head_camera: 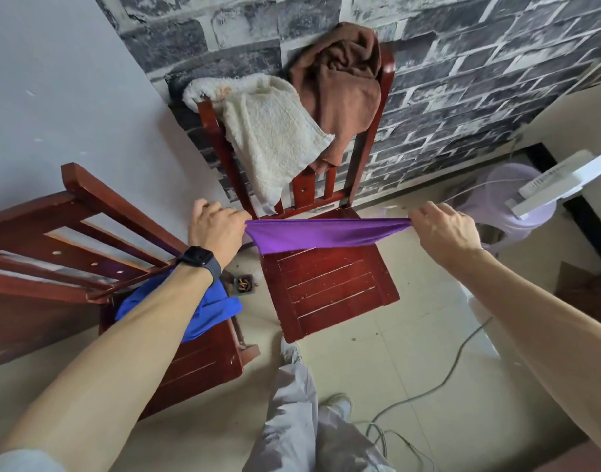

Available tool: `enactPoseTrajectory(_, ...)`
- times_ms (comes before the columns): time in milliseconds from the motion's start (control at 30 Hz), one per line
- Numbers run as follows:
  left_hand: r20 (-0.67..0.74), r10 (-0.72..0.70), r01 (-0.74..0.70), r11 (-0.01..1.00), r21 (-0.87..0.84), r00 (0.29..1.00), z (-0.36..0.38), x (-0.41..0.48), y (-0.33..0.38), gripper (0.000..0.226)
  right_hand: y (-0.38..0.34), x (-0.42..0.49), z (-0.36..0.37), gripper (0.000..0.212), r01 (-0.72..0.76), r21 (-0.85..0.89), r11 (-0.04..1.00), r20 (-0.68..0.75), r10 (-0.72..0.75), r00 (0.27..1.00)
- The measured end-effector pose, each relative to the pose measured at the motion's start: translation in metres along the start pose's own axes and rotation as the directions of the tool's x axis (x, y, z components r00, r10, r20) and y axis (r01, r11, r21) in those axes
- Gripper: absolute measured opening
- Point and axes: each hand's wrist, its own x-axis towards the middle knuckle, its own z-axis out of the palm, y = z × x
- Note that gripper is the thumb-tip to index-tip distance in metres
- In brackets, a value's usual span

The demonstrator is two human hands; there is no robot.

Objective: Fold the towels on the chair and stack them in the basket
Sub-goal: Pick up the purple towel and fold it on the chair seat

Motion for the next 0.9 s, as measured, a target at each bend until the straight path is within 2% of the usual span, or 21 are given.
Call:
enactPoseTrajectory(100,-0.061,0.034,-0.035,0.999,-0.001,0.998,0.008,-0.01,0.004,0.013,0.007,-0.003,0.018,0.021,-0.002,-0.003,1.0,-0.015,0.002,1.0)
enactPoseTrajectory(200,-0.033,0.061,-0.06,0.998,0.024,0.998,0.033,-0.031,0.012,0.014,0.005,-0.017,0.051,0.021,-0.001,-0.003,1.0,-0.015,0.001,1.0)
enactPoseTrajectory(267,0.017,0.068,-0.068,0.997,0.035,0.998,0.056,-0.051,0.019,0.018,0.001,-0.033,0.082,0.017,0.005,0.044,0.999,-0.009,-0.004,1.0)
enactPoseTrajectory(367,0.178,0.054,-0.068,0.995,0.07,0.983,0.095,-0.087,0.035,0.019,-0.008,-0.068,0.135,0.016,-0.002,0.124,0.992,0.048,-0.004,0.999)
enactPoseTrajectory(533,0.436,0.024,-0.065,0.995,0.079,0.9,0.152,-0.15,0.06,0.017,-0.031,-0.133,0.216,0.017,-0.009,0.189,0.982,0.255,-0.04,0.966)
enactPoseTrajectory(600,0.476,0.024,-0.055,0.997,0.052,0.879,0.169,-0.17,0.067,0.013,-0.041,-0.152,0.239,0.014,-0.036,0.215,0.976,0.307,-0.033,0.951)
enactPoseTrajectory(700,0.431,0.048,-0.029,0.998,-0.052,0.901,0.194,-0.181,0.066,0.005,-0.05,-0.163,0.262,0.014,-0.128,0.311,0.942,0.326,0.02,0.945)
enactPoseTrajectory(733,0.457,0.029,0.024,0.994,-0.109,0.889,0.203,-0.18,0.063,0.009,-0.052,-0.162,0.267,0.014,-0.191,0.364,0.911,0.324,0.069,0.944)
enactPoseTrajectory(800,0.558,-0.081,0.277,0.92,-0.277,0.826,0.218,-0.175,0.055,0.017,-0.056,-0.156,0.273,0.012,-0.348,0.498,0.795,0.334,0.195,0.922)
enactPoseTrajectory(867,0.65,-0.157,0.553,0.69,-0.466,0.744,0.231,-0.164,0.047,0.017,-0.059,-0.143,0.277,0.01,-0.517,0.614,0.597,0.402,0.327,0.855)
enactPoseTrajectory(900,0.676,-0.164,0.632,0.56,-0.535,0.718,0.239,-0.157,0.042,0.015,-0.059,-0.135,0.279,0.008,-0.592,0.641,0.488,0.463,0.369,0.806)
